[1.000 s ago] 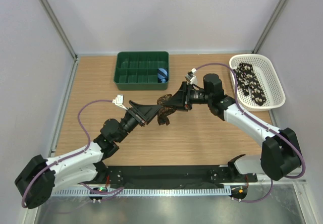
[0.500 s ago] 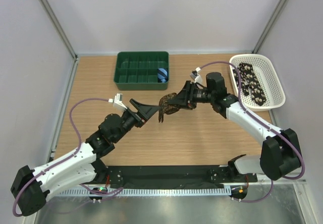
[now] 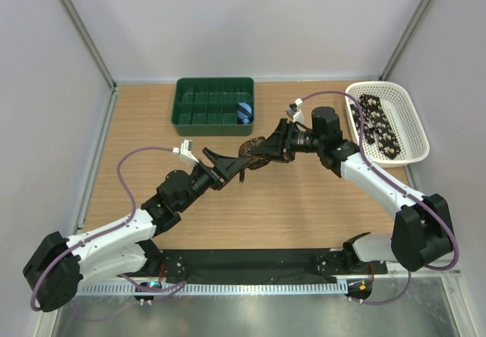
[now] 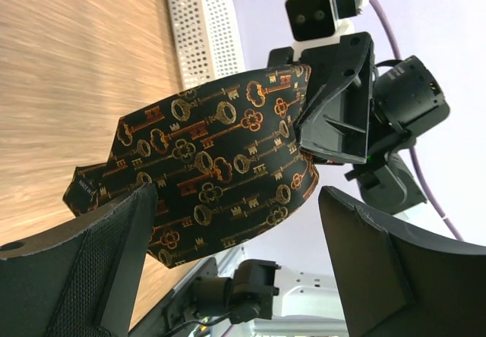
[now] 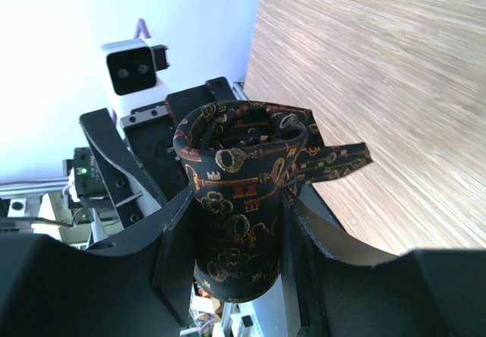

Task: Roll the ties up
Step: Place the rolled tie into the container

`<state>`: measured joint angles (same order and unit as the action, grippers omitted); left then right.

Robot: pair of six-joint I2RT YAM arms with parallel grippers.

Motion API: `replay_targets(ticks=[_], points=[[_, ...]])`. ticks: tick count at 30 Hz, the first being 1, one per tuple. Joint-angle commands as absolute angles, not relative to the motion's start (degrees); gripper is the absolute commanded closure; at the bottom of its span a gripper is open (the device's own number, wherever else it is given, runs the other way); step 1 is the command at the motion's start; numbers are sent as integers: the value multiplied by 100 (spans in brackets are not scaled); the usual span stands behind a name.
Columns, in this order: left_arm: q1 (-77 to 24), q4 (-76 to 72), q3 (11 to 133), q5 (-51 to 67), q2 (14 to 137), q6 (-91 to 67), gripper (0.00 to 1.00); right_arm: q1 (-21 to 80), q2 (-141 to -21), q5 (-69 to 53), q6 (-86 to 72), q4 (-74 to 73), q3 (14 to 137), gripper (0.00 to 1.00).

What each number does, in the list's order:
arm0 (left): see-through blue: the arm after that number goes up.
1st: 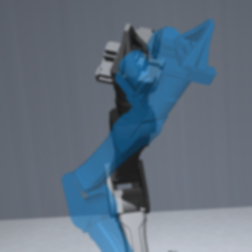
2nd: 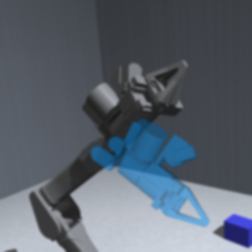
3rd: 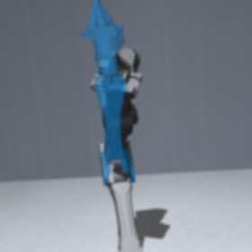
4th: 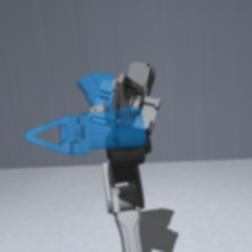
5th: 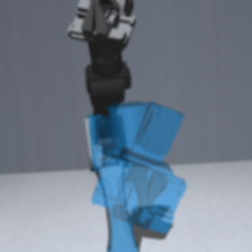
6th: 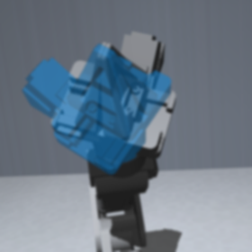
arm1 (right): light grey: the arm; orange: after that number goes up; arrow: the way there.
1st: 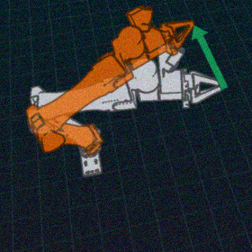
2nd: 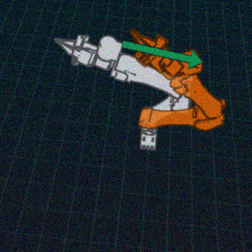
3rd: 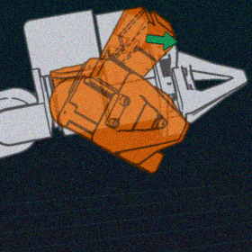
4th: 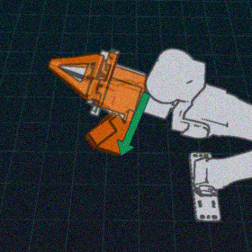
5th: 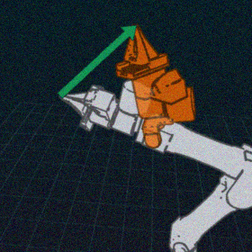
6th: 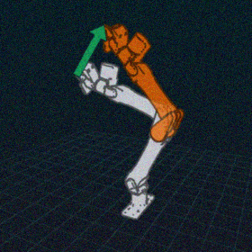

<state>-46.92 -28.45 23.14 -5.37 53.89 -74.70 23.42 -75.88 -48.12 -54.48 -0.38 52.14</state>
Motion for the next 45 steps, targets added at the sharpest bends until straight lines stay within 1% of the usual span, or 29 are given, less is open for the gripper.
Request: replay_targets(ticks=[1,7,10,15,19,22,25,26,28,29,31,32,34,37,42,43,44,45], points=[[-4702,-4156,2241,-369,5589,-7602,9,2329,-7409,-5045,-5739,527,5142,99],[-4711,-4675,2294,-281,5959,-7629,10,2329,-7357,-5106,-5862,677,5010,99],[-4702,-4737,2347,-246,6003,-7454,14,2338,-7348,-5159,-5985,817,4948,99],[-4711,-4842,2417,-229,6134,-7400,14,2338,-7348,-5238,-6310,1230,4799,99],[-4702,-4922,2443,-202,6310,-7392,14,2338,-7348,-5134,-6337,1257,4851,99],[-4693,-4773,2408,-438,6241,-7173,12,2320,-7470,-4914,-6135,1037,5009,99],[-4527,-3591,2644,-825,5821,-6804,9,2259,-7716,-4782,-6240,1266,5115,99],[-4465,-2794,2741,-1183,5662,-6524,8,2241,-7778,-4703,-6240,1318,5159,99],[-4290,-2122,3005,-1545,5302,-6189,7,2206,-7962,-4597,-6223,1380,5326,99],[-4211,-1457,3102,-1895,5230,-5987,6,2189,-8024,-4484,-6127,1345,5396,99],[-3905,-838,3514,-2126,5194,-5740,6,2127,-8182,-4412,-6038,1240,5694,99],[-3815,-235,3655,-2257,5281,-5600,6,2118,-8357,-4325,-6003,1239,5887,99],[-3578,-71,3901,-2522,5396,-5328,6,2031,-8516,-4254,-5968,1292,6072,99],[-3288,-87,4252,-2611,5896,-4915,7,1864,-8893,-4254,-6020,1406,6459,99],[-2708,228,5219,-2469,7564,-4203,6,1626,-9298,-4210,-5749,1152,7057,99],[-2664,281,5395,-2496,7811,-4010,13,1600,-9325,-4210,-5713,1099,7101,99],[-2567,325,5797,-2487,8048,-3877,16,1521,-9343,-4193,-5652,1046,7171,99],[-2514,404,6018,-2444,8582,-3641,19,1486,-9378,-4184,-5599,985,7198,99]])
